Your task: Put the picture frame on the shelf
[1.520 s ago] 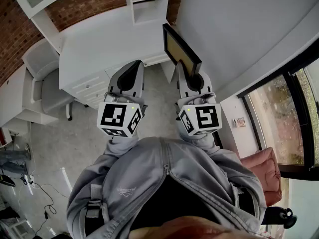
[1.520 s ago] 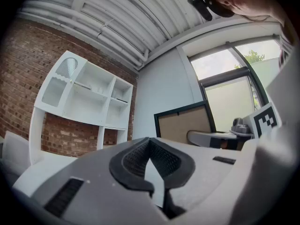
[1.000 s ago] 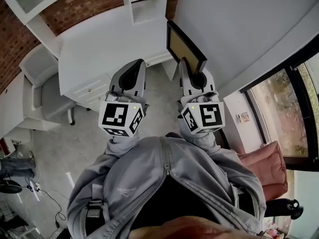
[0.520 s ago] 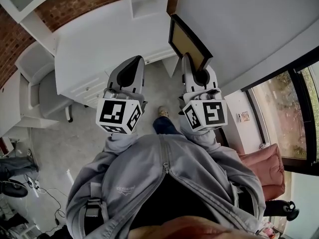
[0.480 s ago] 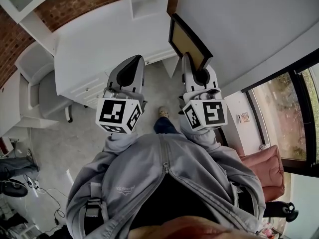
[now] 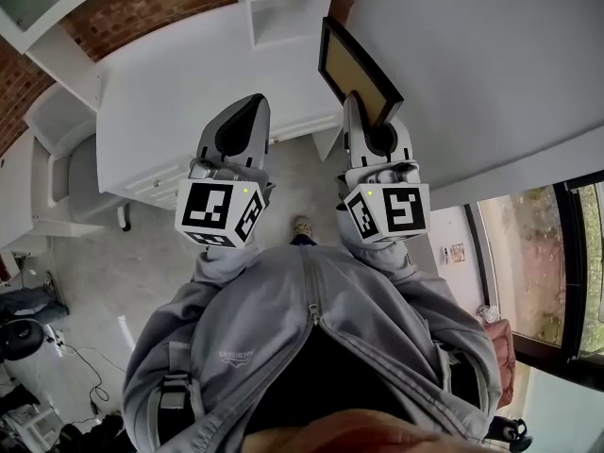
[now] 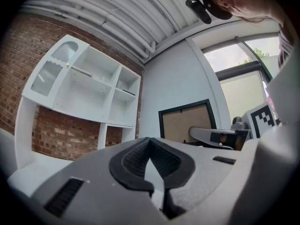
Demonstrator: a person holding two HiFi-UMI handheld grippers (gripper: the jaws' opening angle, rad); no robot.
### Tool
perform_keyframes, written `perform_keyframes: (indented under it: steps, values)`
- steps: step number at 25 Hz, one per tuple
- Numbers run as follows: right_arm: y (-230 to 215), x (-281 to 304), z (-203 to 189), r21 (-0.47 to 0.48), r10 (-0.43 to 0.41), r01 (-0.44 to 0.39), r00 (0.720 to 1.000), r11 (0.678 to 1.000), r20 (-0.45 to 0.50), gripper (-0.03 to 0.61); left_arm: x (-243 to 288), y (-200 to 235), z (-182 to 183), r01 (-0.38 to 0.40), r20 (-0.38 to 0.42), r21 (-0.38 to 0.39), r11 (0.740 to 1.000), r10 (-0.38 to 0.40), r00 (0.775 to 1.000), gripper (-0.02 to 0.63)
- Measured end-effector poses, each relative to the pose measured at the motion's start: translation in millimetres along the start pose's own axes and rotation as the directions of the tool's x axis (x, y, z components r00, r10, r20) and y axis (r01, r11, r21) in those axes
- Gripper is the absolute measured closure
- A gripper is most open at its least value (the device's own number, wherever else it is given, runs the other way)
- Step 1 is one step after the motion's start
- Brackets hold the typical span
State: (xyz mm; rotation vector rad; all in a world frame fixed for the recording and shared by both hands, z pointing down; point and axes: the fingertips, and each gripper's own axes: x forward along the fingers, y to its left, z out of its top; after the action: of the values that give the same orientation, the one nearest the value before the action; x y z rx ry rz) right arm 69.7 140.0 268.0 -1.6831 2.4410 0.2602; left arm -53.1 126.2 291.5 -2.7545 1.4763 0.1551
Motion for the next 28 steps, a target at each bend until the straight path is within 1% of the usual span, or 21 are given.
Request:
perform_keyframes:
  steps: [8,12,19,28]
  values:
    - [-51.0,54.1,-23.0,0.020,0.050,-0.050,0.999,0.999,-0.004,0.545,66.7,16.3,-8.5,-0.055,0.006,0.004,0.998,0.055,0.998,0.606]
    - [-70.2,75.4,-29.0,0.028,0.070,-0.071,0.997,0.997,0.006,0.543,91.7,22.8,-11.6,-0.077,0.008,0.011,0.997,0.077,0.997,0.606]
    - [-91.2,90.2,-45.2,0.054,0.084,-0.083,0.996,0.995,-0.012,0.543,105.9,40.8,-21.5,-0.141,-0.011,0.000,0.990,0.141,0.990,0.606]
    - [-106.8,102.6,-59.3,0.084,0.087,-0.084,0.996,0.993,-0.029,0.543,125.0,42.6,-28.3,-0.147,-0.033,0.008,0.989,0.148,0.989,0.607]
